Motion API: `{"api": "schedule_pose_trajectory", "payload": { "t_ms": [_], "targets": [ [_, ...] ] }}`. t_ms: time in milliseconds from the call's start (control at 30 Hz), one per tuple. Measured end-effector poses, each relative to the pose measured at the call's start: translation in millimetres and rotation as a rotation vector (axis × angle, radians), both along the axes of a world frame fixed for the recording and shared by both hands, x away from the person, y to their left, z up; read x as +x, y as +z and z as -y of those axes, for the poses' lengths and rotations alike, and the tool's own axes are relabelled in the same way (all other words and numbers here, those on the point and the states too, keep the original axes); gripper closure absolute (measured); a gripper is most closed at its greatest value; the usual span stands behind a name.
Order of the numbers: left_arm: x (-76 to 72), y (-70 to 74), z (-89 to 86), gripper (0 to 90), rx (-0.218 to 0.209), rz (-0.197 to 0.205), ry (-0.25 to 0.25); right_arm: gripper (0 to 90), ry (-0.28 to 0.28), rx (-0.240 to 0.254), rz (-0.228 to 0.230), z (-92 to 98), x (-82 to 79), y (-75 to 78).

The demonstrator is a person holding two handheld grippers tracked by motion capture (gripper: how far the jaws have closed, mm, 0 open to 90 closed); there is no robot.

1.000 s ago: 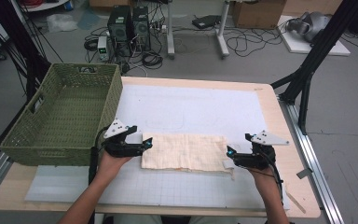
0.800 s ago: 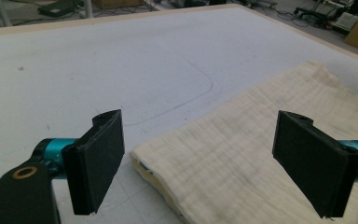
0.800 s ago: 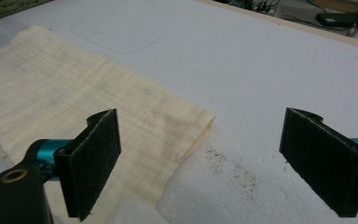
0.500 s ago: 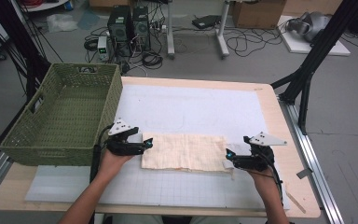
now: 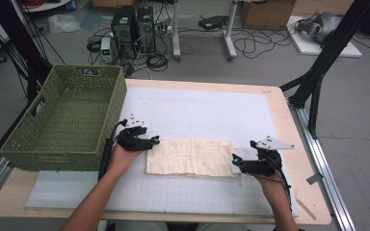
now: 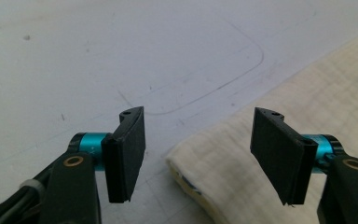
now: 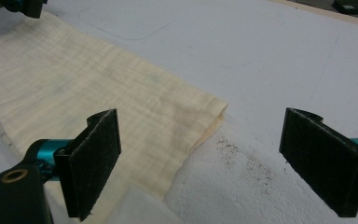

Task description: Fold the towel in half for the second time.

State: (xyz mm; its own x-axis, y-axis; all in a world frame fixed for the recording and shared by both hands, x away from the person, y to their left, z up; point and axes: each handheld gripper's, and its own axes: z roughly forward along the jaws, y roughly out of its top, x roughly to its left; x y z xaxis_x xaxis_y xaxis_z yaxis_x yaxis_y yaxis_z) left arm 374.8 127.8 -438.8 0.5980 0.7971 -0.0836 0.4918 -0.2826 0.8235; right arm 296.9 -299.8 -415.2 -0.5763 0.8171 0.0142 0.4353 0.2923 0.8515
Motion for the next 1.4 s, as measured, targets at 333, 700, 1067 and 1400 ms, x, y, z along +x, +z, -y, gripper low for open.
{"api": "schedule_pose_trajectory", "payload": {
  "t_ms": [333,700,1067,1400],
  "targets": [
    [-1.9,-6.7,6.8,57.7,0.114,-0.041,-0.069,11.8,-0.01,0.0,-0.002,1.7,-1.2,-0.3],
    [-4.9,-9.7,5.1,82.6,0.052,-0.047,-0.093,11.8,-0.013,-0.009,-0.009,2.7,-0.1,-1.2],
    [-7.0,-10.4,-3.3,83.0,-0.014,-0.046,-0.072,11.8,-0.003,-0.068,-0.072,4.5,19.4,-3.9],
    [-7.7,-9.3,-3.1,82.9,-0.023,-0.037,-0.07,39.4,0.056,-0.055,-0.124,-12.1,64.5,-3.9]
  ]
}}
